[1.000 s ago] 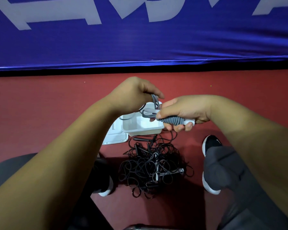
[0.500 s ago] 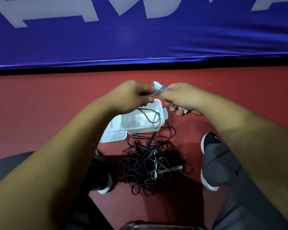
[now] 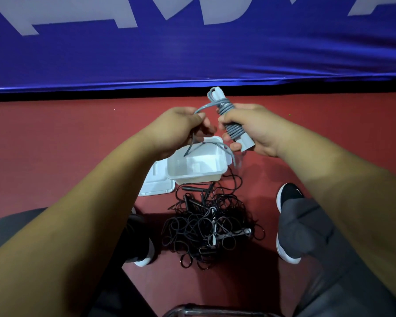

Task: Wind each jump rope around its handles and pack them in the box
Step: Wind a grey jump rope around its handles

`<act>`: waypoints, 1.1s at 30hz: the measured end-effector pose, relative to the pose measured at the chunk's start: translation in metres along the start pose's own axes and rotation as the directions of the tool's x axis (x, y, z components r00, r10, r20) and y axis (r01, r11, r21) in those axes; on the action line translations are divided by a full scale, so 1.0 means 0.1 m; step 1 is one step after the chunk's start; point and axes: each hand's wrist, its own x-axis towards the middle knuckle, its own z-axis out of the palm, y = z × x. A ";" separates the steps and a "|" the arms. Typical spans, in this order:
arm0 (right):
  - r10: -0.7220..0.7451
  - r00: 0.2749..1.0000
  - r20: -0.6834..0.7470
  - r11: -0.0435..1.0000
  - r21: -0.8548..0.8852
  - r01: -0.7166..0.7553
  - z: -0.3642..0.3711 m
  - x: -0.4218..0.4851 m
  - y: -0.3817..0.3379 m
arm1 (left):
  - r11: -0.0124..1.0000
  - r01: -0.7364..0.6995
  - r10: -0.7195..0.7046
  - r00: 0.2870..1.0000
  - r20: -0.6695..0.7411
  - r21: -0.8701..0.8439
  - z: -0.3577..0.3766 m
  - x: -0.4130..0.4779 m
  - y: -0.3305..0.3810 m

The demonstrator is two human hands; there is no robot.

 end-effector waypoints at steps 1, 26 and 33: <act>0.001 1.000 -0.020 1.000 0.028 -0.001 0.00 0.00 -0.01 | 0.996 -0.028 0.029 1.000 0.005 -0.079 0.00 0.00 0.01; 0.084 0.988 0.129 0.995 -0.071 -0.075 0.05 -0.21 -0.08 | 0.602 -0.156 0.193 0.980 0.047 0.783 -0.12 0.02 -0.01; 0.160 0.938 0.309 0.982 -0.142 -0.121 0.05 -0.28 -0.10 | 0.640 -0.165 0.217 0.976 0.029 0.751 -0.06 -0.07 0.07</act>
